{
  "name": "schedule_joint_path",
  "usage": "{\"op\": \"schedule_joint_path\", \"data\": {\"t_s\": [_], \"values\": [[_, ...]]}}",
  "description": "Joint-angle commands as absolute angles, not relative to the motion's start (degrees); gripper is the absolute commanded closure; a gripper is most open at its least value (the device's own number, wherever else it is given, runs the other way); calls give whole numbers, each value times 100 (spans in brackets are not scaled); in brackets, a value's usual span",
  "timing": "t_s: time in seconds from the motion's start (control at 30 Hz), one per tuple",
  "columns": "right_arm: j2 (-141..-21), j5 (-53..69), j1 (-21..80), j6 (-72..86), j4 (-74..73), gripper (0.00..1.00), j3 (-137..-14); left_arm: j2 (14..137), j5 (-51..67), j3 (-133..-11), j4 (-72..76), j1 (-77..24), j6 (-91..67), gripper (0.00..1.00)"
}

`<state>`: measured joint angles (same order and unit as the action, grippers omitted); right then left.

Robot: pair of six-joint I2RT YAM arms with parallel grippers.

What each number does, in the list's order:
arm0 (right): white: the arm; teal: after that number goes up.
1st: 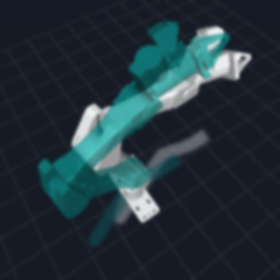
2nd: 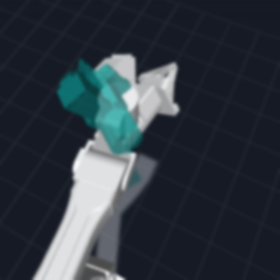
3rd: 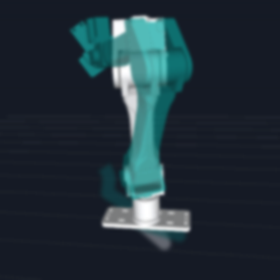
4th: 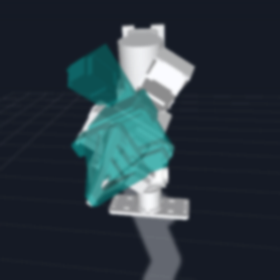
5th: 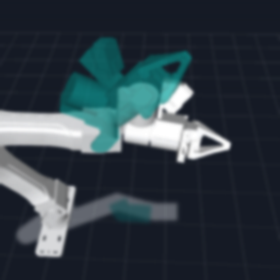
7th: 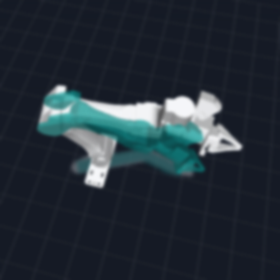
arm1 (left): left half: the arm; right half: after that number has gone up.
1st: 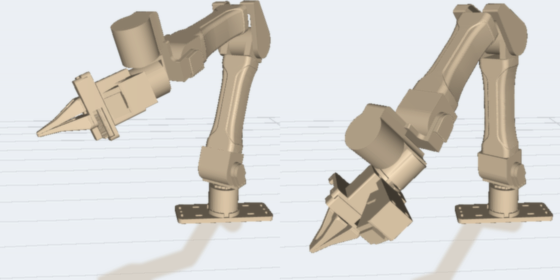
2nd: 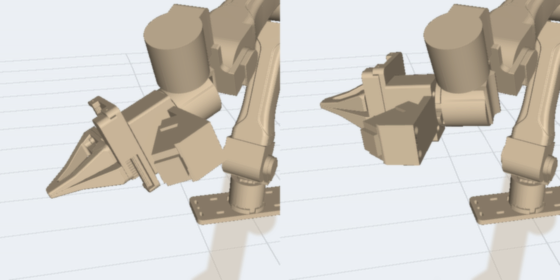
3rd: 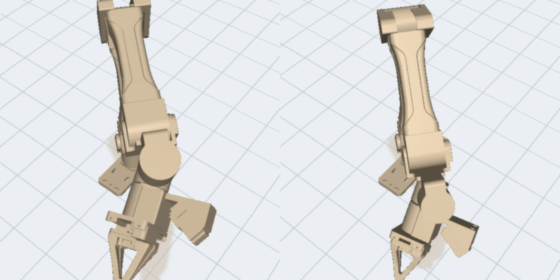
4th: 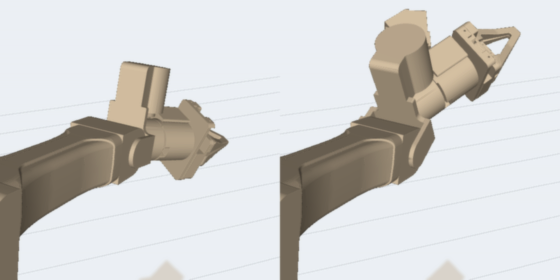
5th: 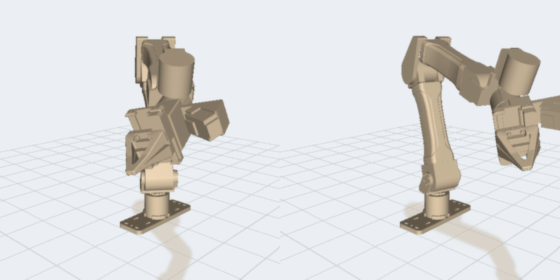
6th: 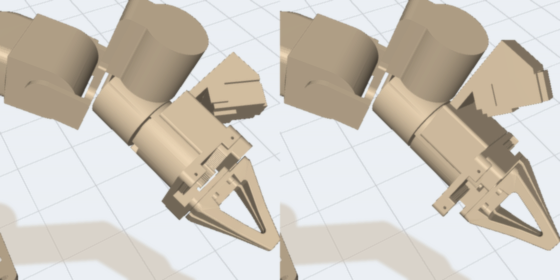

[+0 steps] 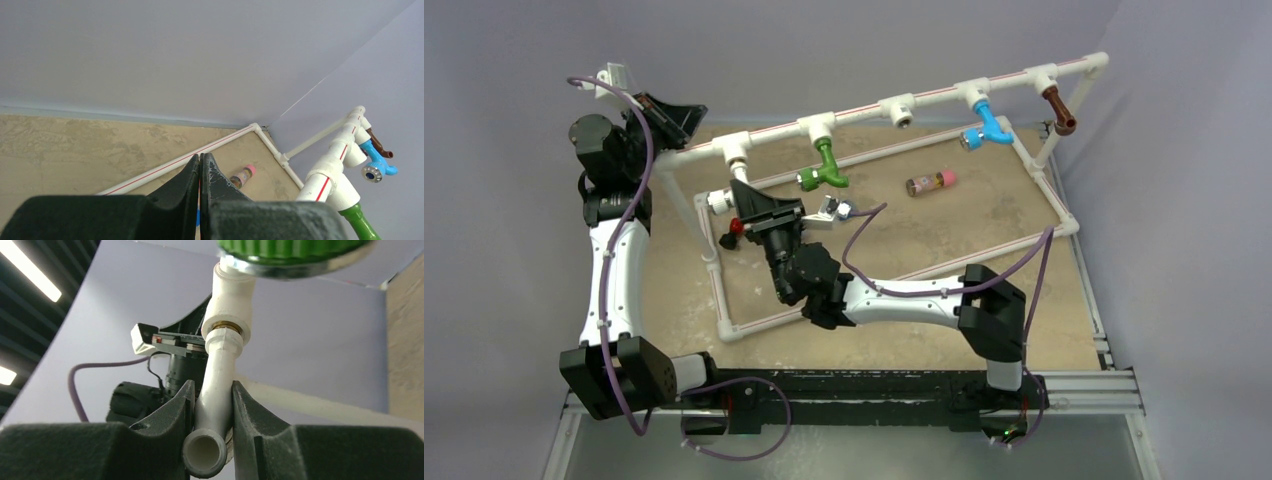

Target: Install the water faucets

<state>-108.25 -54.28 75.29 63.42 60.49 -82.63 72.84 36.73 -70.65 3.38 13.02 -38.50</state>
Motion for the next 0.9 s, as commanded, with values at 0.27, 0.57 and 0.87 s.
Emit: {"op": "schedule_joint_path", "data": {"t_s": [0.27,0.57,0.87], "values": [[-10234,-4682,7370,8416,7078,100,-8124,7919,4149,-6214,-1872,1239,-3850,100],[-10189,-4440,7321,8036,7598,70,-7748,7902,4133,-6214,-1878,1239,-3841,100],[-10086,-4336,7312,7876,7527,39,-7548,7899,4092,-6229,-1890,1239,-3823,100]]}}
